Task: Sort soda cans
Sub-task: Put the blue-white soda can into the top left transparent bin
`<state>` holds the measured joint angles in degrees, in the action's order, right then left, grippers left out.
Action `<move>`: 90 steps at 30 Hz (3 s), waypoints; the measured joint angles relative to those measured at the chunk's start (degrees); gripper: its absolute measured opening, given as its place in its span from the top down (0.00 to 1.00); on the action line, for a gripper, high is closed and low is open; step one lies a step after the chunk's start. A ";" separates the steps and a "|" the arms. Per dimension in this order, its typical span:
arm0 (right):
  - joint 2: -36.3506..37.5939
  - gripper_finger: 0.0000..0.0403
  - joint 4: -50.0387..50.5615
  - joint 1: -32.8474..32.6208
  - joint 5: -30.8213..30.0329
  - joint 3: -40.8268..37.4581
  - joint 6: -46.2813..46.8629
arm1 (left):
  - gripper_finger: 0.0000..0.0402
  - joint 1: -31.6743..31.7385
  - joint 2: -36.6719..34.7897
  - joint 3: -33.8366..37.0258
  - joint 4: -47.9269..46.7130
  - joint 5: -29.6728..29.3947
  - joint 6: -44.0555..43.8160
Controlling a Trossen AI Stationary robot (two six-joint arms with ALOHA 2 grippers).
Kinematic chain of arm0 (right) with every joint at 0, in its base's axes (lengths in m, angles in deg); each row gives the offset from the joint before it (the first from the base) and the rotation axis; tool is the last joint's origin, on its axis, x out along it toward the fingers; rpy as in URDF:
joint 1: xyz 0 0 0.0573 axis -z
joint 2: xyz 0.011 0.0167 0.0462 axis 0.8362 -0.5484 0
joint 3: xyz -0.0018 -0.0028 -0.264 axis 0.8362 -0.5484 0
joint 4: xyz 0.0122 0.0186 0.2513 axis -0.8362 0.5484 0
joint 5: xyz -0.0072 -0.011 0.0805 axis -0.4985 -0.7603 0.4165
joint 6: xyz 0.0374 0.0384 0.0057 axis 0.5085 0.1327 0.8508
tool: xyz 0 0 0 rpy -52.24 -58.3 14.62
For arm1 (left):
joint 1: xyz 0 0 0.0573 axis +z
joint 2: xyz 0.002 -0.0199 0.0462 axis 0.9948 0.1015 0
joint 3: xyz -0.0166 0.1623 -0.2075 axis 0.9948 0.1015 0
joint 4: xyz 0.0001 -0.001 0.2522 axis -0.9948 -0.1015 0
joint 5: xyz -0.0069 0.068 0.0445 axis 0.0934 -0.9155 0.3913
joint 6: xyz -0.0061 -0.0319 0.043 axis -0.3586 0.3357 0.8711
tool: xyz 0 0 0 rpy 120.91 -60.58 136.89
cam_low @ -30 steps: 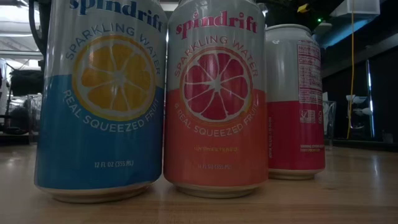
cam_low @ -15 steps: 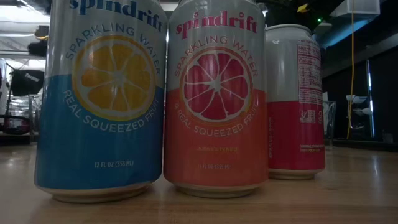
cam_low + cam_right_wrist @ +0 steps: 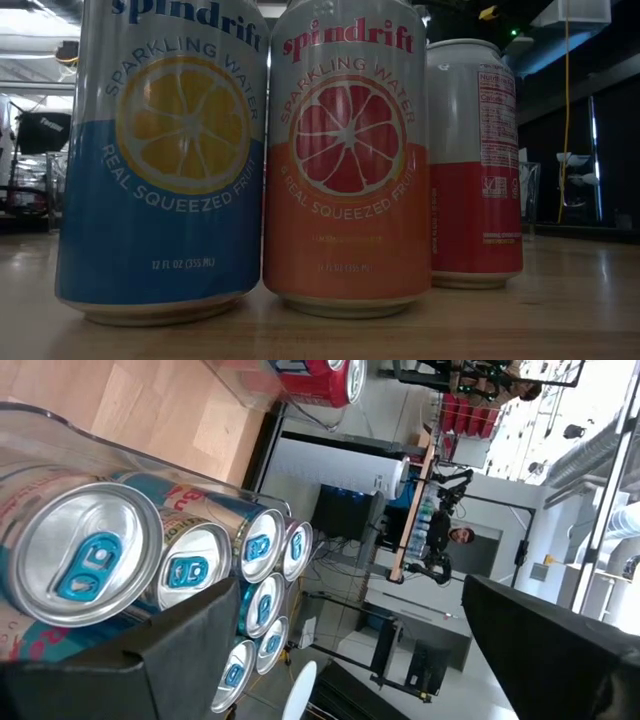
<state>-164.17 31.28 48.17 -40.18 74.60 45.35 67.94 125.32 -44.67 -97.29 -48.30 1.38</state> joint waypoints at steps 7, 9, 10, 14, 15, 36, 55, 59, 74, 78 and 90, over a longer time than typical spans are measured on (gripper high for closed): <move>0.00 0.06 -0.16 -0.01 0.00 0.00 0.00 | 0.52 -1.07 1.83 0.02 9.85 4.81 2.89; 0.00 0.06 -0.15 -0.02 0.00 0.00 0.00 | 0.46 -0.85 2.81 0.02 10.48 4.98 1.52; 0.00 0.06 -0.17 -0.01 0.00 0.00 0.00 | 0.42 -0.63 3.36 0.02 10.37 5.02 0.78; 0.00 0.06 -0.17 -0.01 0.00 0.00 0.00 | 0.28 0.04 6.01 0.06 10.33 1.64 -3.34; 0.00 0.06 -0.17 -0.02 -0.02 0.00 0.00 | 0.25 0.11 6.51 0.07 10.35 1.38 -3.10; 0.02 0.06 -0.15 -0.01 -0.02 0.00 0.00 | 0.08 0.09 8.13 0.12 16.67 3.13 5.99; 0.02 0.06 -0.11 -0.01 -0.01 0.00 0.28 | 0.04 -4.67 9.66 0.09 19.93 13.65 9.46; 0.02 0.06 -0.11 -0.02 0.00 0.01 0.28 | 0.04 -6.53 11.16 0.09 23.43 19.49 13.87; 0.02 0.06 -0.11 -0.02 1.11 0.00 0.68 | 0.04 -8.04 14.25 5.76 33.36 23.85 15.88; 0.02 0.06 -0.17 -0.02 1.11 0.00 0.68 | 0.04 -8.06 14.25 6.62 34.68 24.44 14.99; 0.00 0.06 -0.17 -0.02 1.05 0.00 0.68 | 0.04 -8.06 14.36 12.15 42.92 25.73 14.53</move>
<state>-164.16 31.11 48.14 -39.13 74.60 46.03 59.88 139.68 -32.52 -54.36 -22.57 15.90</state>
